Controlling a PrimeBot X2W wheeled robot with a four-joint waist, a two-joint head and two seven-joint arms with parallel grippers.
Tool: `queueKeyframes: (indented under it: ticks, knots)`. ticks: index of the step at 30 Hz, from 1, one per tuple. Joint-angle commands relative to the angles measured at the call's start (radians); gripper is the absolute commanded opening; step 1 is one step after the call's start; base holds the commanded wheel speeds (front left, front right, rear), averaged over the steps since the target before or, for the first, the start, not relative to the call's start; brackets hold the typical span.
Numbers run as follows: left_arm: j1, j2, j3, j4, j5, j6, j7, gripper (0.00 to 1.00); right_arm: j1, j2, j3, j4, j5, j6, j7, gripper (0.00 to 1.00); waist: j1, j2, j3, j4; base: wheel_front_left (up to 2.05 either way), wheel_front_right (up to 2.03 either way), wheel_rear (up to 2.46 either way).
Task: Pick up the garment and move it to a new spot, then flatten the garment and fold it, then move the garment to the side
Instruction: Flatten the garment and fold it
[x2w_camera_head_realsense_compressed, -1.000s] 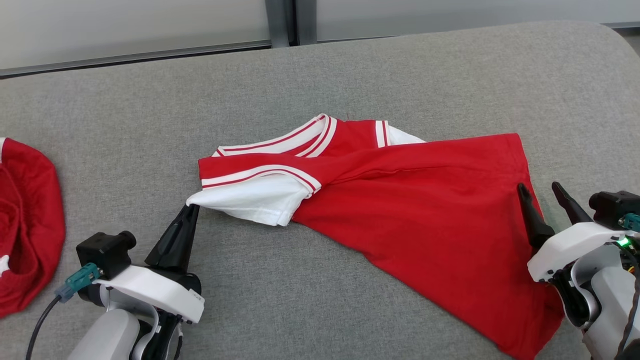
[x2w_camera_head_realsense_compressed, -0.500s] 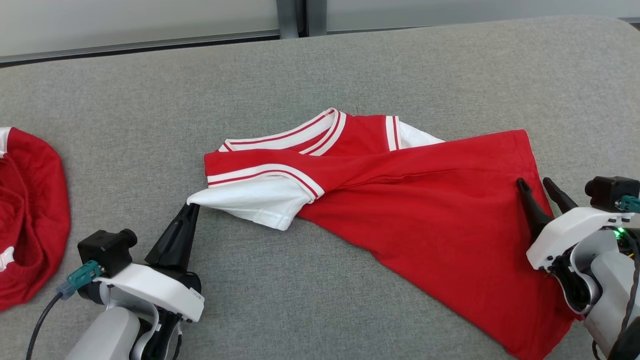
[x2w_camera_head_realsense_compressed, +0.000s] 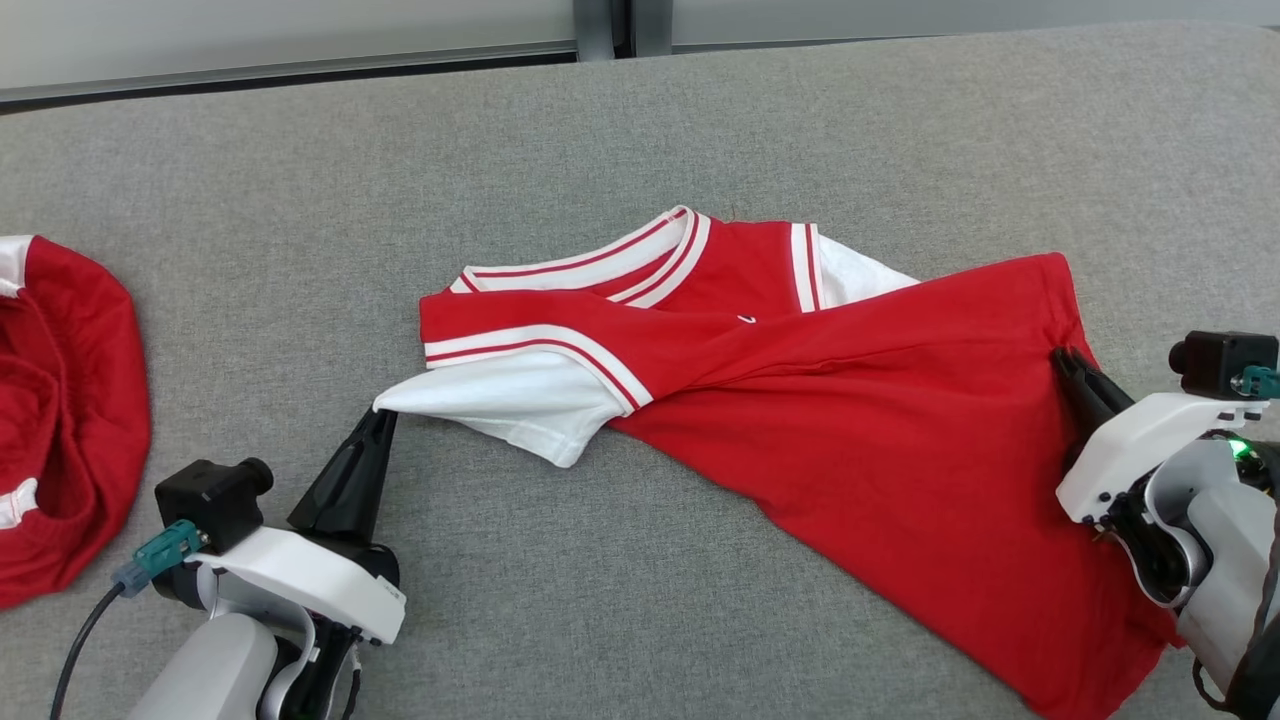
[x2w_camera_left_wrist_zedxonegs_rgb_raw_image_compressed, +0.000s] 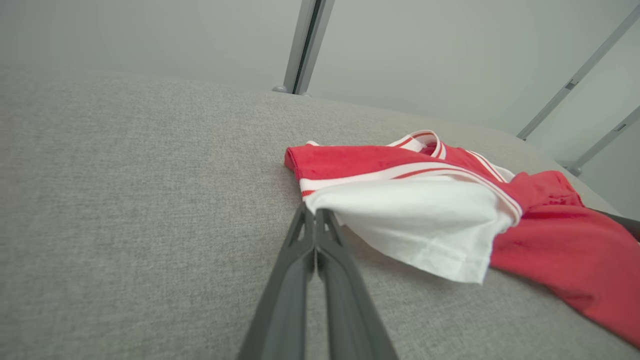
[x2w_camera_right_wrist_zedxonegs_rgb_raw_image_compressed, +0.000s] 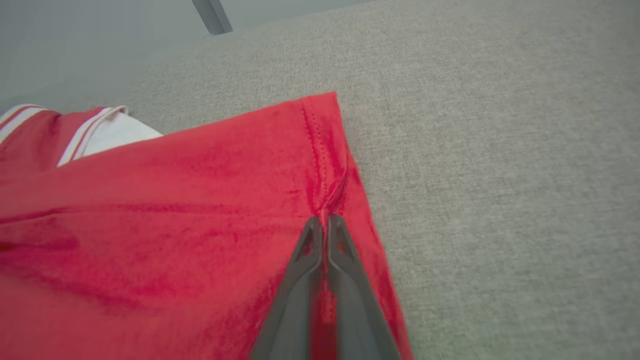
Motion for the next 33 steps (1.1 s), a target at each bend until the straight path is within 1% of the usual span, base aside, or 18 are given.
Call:
queueKeyframes:
  ticks: [1,3,9,14,17,21,25,29,30,31,33]
  knots:
    - [-0.018,0.009,0.002,0.001,0.0,0.002,-0.001,0.0,-0.01,-0.007,0.009,0.003,0.005,0.0,0.002,0.0,-0.0001,0.0,0.0,0.0,0.0,0.0,0.0]
    - [-0.02,0.007,0.011,0.002,-0.005,0.004,-0.002,0.0,-0.021,-0.022,0.043,-0.009,0.013,0.0,-0.025,0.0,-0.0001,0.0,-0.002,-0.001,0.0,0.0,0.0]
    - [-0.021,-0.001,0.052,-0.031,-0.02,-0.002,-0.006,0.0,-0.041,-0.07,0.098,-0.049,0.015,0.0,-0.096,0.0,-0.0001,0.0,-0.038,-0.015,0.0,0.0,0.0]
    - [-0.034,-0.012,0.109,-0.092,-0.056,-0.009,-0.007,0.0,-0.073,-0.111,0.119,-0.089,0.003,0.0,-0.13,0.0,-0.0001,0.0,-0.088,-0.035,0.0,0.0,0.0]
    - [-0.081,0.002,0.12,-0.122,-0.076,-0.017,0.013,0.0,-0.105,-0.133,0.115,-0.121,0.0,0.0,-0.137,0.0,-0.0001,0.0,-0.108,-0.043,0.0,0.0,0.0]
    - [-0.223,0.028,0.114,-0.157,-0.099,-0.025,0.089,0.0,-0.191,-0.164,0.121,-0.162,-0.015,0.0,-0.138,0.0,-0.0001,0.0,-0.111,-0.052,0.0,0.0,0.0]
    - [-0.438,0.052,0.106,-0.144,-0.09,-0.027,0.172,0.0,-0.324,-0.177,0.124,-0.184,-0.037,0.0,-0.115,0.0,-0.0001,0.0,-0.083,-0.059,0.0,0.0,0.0]
    - [-0.693,0.058,0.09,-0.062,-0.065,-0.032,0.237,0.0,-0.497,-0.163,0.12,-0.17,-0.063,0.0,-0.096,0.0,-0.0001,0.0,-0.024,-0.071,0.0,0.0,0.0]
    - [-0.757,0.059,0.084,-0.035,-0.05,-0.032,0.241,0.0,-0.539,-0.156,0.116,-0.159,-0.071,0.0,-0.098,0.0,-0.0001,0.0,-0.01,-0.073,0.0,0.0,0.0]
    - [-0.757,0.059,0.084,-0.035,-0.05,-0.032,0.241,0.0,-0.539,-0.156,0.116,-0.159,-0.071,0.0,-0.098,0.0,-0.0001,0.0,-0.01,-0.073,0.0,0.0,0.0]
    - [-0.887,0.052,0.074,0.03,-0.02,-0.034,0.234,0.0,-0.634,-0.148,0.109,-0.123,-0.105,0.0,-0.107,0.0,-0.0001,0.0,0.017,-0.075,0.0,0.0,0.0]
